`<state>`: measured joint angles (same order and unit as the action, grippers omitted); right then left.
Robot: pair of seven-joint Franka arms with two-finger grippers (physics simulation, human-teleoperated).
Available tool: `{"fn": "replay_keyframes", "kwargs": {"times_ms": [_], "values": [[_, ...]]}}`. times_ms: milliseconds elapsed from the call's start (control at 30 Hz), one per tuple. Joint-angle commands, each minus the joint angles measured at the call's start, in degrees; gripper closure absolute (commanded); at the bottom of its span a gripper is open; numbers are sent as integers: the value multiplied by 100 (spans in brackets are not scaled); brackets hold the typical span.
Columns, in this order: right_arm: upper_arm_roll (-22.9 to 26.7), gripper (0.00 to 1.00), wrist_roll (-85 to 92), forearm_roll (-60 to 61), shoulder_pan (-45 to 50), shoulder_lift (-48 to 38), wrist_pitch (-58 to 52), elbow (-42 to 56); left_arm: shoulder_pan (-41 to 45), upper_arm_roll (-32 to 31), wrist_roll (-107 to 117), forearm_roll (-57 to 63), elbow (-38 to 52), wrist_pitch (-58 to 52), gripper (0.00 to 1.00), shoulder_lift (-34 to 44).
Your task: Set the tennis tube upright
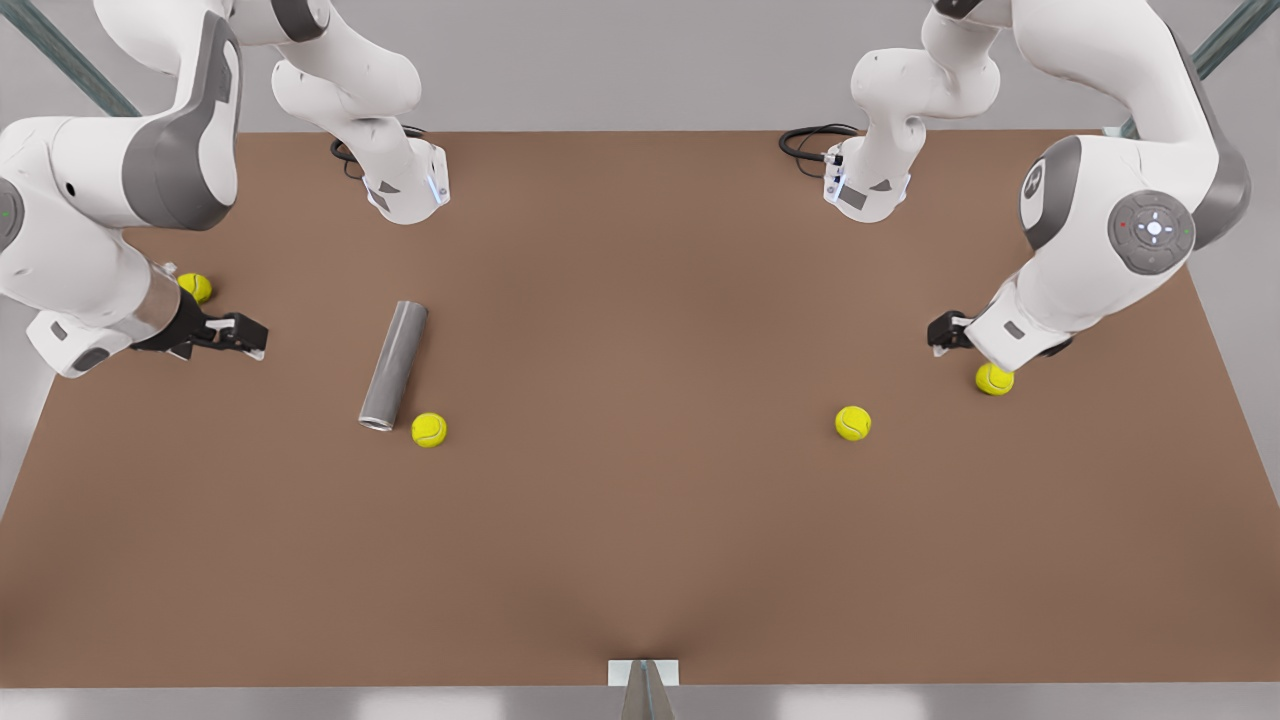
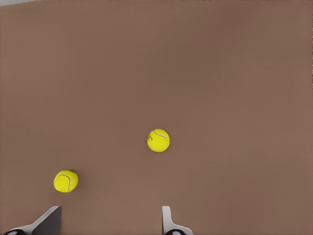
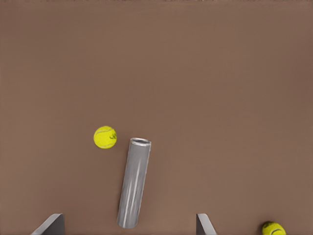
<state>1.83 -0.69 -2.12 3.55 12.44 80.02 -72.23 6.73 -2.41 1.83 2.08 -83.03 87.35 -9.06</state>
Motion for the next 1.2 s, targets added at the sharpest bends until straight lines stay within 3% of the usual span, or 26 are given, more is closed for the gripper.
{"fn": "replay_keyframes", "kwargs": {"times_ms": [0,67,167,267,333,467,1167], "values": [[1,0,-19,10,-4,-5,93,-19,4,-5,1,20,-2,238,0,9],[1,0,-71,27,32,-40,102,-413,4,-5,1,12,-2,238,0,9],[10,0,-185,98,14,-128,971,-2460,47,-5,-16,12,-2,229,0,-26],[-25,0,-1925,370,269,-207,1982,-3965,127,-5,-16,12,-11,229,0,-114],[-25,0,-3076,388,286,-269,2194,-4536,135,-5,-7,3,-2,247,0,-184],[-25,0,-3060,379,199,-321,3414,-5494,416,4,19,12,-46,212,0,-298],[-25,0,-2128,396,287,267,4804,-6005,426,4,1,-94,-55,282,0,-579]]}}
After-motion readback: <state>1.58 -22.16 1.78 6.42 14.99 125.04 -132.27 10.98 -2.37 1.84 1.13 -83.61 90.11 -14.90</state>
